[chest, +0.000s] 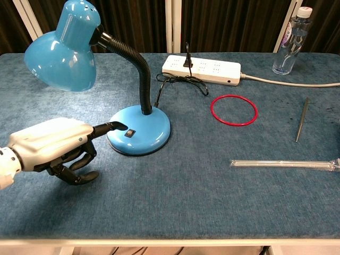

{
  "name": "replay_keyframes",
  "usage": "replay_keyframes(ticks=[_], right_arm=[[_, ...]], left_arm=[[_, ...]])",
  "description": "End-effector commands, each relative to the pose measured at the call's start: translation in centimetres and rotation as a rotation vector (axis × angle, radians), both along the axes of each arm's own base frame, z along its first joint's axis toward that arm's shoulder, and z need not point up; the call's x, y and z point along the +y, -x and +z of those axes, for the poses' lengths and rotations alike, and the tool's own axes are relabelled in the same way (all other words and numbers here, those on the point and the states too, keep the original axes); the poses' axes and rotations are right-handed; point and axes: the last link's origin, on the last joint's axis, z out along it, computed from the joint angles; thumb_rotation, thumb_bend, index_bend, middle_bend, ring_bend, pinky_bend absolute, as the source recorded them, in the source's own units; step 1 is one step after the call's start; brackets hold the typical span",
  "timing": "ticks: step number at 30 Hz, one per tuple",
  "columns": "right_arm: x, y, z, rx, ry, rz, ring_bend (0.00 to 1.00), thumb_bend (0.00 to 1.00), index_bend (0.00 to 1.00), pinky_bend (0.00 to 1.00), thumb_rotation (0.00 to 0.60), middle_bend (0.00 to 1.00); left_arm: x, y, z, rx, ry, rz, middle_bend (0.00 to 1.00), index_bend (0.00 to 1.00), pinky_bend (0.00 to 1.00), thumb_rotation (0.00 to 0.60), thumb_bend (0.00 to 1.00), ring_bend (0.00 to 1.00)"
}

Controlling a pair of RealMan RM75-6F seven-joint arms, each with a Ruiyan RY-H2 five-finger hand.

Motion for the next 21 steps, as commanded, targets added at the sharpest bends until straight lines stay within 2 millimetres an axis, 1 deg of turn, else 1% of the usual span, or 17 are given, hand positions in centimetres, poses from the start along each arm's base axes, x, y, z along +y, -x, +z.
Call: replay_keyframes(ticks=[1, 8, 21], right_arm=[[0.03, 0.15, 0.0, -0.002, 0.0, -0.004, 0.0, 0.32, 0.0, 0.0, 0.6, 0.0], [0.16, 0.35, 0.23, -0.007, 0.007, -0.005, 0.0, 0.32, 0.0, 0.0, 0.6, 0.0], [0.28, 0.53, 0.14, -0.007, 0.004, -0.006, 0.0, 0.32, 0.0, 0.0, 0.6, 0.0]], left_arm=[[0.06, -0.2, -0.18, 0.002, 0.004, -0.002, 0.82, 0.07, 0.82, 0.6, 0.35, 0.83], [0.45, -0.44, -0.6, 0.008, 0.016, 0.01, 0.82, 0.07, 0.83, 0.6, 0.36, 0.83], [0.74, -0.14, -0.83, 0.023, 0.025, 0.02, 0.82, 0.08, 0.83, 0.6, 0.36, 0.83]])
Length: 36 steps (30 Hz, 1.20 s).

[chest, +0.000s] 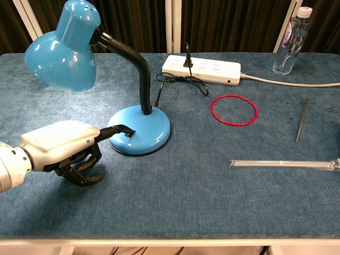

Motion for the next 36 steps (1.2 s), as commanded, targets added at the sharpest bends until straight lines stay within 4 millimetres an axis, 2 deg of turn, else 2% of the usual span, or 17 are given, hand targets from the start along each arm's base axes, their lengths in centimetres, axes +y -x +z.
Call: replay_keyframes(ticks=[1, 12, 15, 20, 26, 30, 36], right_arm=[[0.0, 0.0, 0.0, 0.0, -0.001, -0.001, 0.0, 0.32, 0.0, 0.0, 0.6, 0.0], [-0.1, 0.3, 0.1, 0.002, 0.003, -0.011, 0.0, 0.32, 0.0, 0.0, 0.6, 0.0], [-0.1, 0.2, 0.1, 0.003, 0.004, -0.008, 0.0, 0.32, 0.0, 0.0, 0.6, 0.0], [-0.1, 0.0, -0.1, 0.004, -0.002, -0.001, 0.0, 0.32, 0.0, 0.0, 0.6, 0.0], [-0.1, -0.7, -0.6, 0.007, -0.017, 0.02, 0.0, 0.32, 0.0, 0.0, 0.6, 0.0], [0.1, -1.2, -0.5, 0.014, -0.011, 0.035, 0.0, 0.32, 0.0, 0.0, 0.6, 0.0], [0.0, -1.6, -0.4, 0.026, -0.011, 0.039, 0.0, 0.32, 0.0, 0.0, 0.6, 0.0]], left_arm=[[0.1, 0.0, 0.0, 0.0, 0.001, 0.004, 0.82, 0.08, 0.83, 0.6, 0.36, 0.83], [0.7, -0.1, 0.0, 0.003, 0.003, 0.011, 0.82, 0.09, 0.83, 0.6, 0.36, 0.84], [0.8, -0.2, 0.6, -0.005, -0.015, 0.008, 0.82, 0.09, 0.83, 0.6, 0.36, 0.84], [0.3, 0.5, 2.7, -0.009, -0.068, 0.013, 0.82, 0.09, 0.83, 0.6, 0.36, 0.84], [-0.1, 3.2, 5.5, 0.05, -0.13, 0.063, 0.82, 0.09, 0.83, 0.6, 0.36, 0.84], [-0.3, 6.1, 7.8, 0.098, -0.187, 0.119, 0.82, 0.09, 0.83, 0.6, 0.36, 0.84], [-0.9, 10.5, 13.3, 0.116, -0.362, 0.221, 0.82, 0.1, 0.83, 0.6, 0.36, 0.84]])
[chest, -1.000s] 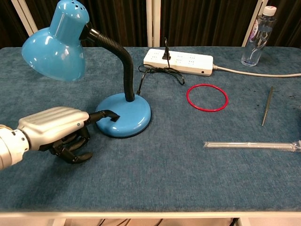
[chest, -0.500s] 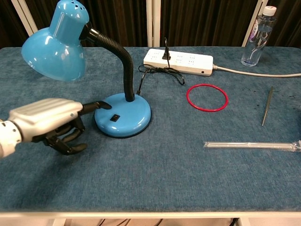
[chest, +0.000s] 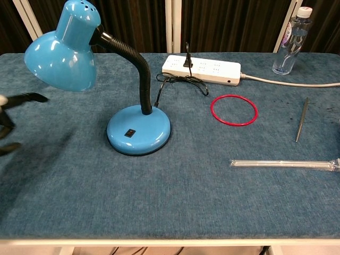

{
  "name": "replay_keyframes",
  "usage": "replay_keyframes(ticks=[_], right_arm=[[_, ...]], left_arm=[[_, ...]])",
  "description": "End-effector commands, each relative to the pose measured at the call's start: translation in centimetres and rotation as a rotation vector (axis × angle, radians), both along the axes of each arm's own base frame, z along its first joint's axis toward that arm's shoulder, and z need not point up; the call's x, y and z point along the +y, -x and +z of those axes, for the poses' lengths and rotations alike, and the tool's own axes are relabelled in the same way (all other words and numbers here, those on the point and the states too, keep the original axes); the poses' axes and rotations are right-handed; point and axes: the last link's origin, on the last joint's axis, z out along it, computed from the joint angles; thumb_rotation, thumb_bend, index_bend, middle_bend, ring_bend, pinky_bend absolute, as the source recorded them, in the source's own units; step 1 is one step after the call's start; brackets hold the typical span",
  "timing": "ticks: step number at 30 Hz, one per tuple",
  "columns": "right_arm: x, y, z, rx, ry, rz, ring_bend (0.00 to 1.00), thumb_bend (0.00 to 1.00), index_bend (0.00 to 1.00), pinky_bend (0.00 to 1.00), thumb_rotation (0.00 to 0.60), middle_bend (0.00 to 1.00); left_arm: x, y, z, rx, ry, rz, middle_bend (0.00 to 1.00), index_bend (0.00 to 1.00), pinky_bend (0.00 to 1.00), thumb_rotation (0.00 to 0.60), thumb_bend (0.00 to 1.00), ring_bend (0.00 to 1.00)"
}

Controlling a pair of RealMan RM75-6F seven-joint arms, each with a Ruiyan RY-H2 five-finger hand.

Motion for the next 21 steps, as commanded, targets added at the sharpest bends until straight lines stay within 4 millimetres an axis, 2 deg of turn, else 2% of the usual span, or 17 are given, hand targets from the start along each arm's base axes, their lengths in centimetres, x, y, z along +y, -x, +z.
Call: replay_keyframes(ticks=[1, 4, 6, 7, 8, 9, 11, 13, 15, 21], right_arm=[[-0.1, -0.2, -0.2, 0.003, -0.006, 0.005, 0.0, 0.32, 0.0, 0.0, 0.6, 0.0], [-0.1, -0.6, -0.6, 0.005, -0.018, 0.012, 0.0, 0.32, 0.0, 0.0, 0.6, 0.0], [-0.2, -0.8, -0.8, 0.008, -0.025, 0.017, 0.0, 0.32, 0.0, 0.0, 0.6, 0.0], [-0.2, -0.9, -0.9, 0.01, -0.027, 0.019, 0.0, 0.32, 0.0, 0.0, 0.6, 0.0], [-0.2, -1.0, -0.9, 0.012, -0.028, 0.021, 0.0, 0.32, 0.0, 0.0, 0.6, 0.0], [-0.2, -1.0, -0.9, 0.013, -0.028, 0.021, 0.0, 0.32, 0.0, 0.0, 0.6, 0.0], [-0.2, -1.1, -0.8, 0.018, -0.027, 0.019, 0.0, 0.32, 0.0, 0.0, 0.6, 0.0], [-0.2, -1.1, -0.8, 0.023, -0.027, 0.015, 0.0, 0.32, 0.0, 0.0, 0.6, 0.0], [-0.2, -1.1, -0.8, 0.024, -0.028, 0.014, 0.0, 0.32, 0.0, 0.0, 0.6, 0.0], [-0.3, -1.3, -1.1, 0.023, -0.039, 0.021, 0.0, 0.32, 0.0, 0.0, 0.6, 0.0]], left_arm=[[-0.7, 2.5, 3.5, -0.001, -0.115, 0.046, 0.82, 0.1, 0.83, 0.6, 0.36, 0.84], [-1.1, 3.4, 6.0, 0.021, -0.209, 0.018, 0.8, 0.13, 0.82, 0.6, 0.36, 0.81], [-1.6, 3.8, 7.2, 0.028, -0.236, 0.0, 0.67, 0.13, 0.75, 0.6, 0.35, 0.67], [-1.9, 4.1, 7.8, 0.026, -0.243, -0.004, 0.53, 0.14, 0.68, 0.6, 0.33, 0.5], [-2.1, 4.3, 8.3, 0.025, -0.246, -0.005, 0.35, 0.13, 0.56, 0.6, 0.3, 0.31], [-2.3, 4.4, 8.6, 0.024, -0.244, -0.005, 0.21, 0.12, 0.44, 0.6, 0.27, 0.16], [-2.8, 4.5, 9.6, 0.018, -0.242, -0.003, 0.02, 0.09, 0.18, 0.6, 0.18, 0.0], [-3.3, 4.3, 10.5, 0.004, -0.244, 0.004, 0.0, 0.08, 0.09, 0.6, 0.11, 0.0], [-3.6, 3.9, 10.9, -0.009, -0.238, 0.001, 0.0, 0.07, 0.08, 0.6, 0.06, 0.0], [-4.3, 2.9, 11.4, -0.014, -0.248, -0.042, 0.0, 0.05, 0.03, 0.6, 0.02, 0.0]])
